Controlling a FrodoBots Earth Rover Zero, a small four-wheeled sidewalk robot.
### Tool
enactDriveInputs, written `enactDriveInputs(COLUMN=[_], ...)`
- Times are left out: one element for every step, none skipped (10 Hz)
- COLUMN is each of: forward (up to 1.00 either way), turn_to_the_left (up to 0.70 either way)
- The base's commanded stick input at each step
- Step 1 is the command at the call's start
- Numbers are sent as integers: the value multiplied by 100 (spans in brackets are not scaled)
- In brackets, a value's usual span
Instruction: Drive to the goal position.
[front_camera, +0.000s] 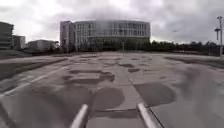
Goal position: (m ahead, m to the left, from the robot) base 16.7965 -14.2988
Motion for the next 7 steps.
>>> enactDriveInputs(forward=[100,100,100,100,100,100,100], turn_to_the_left=[-27,-27,-6,0,0,0,0])
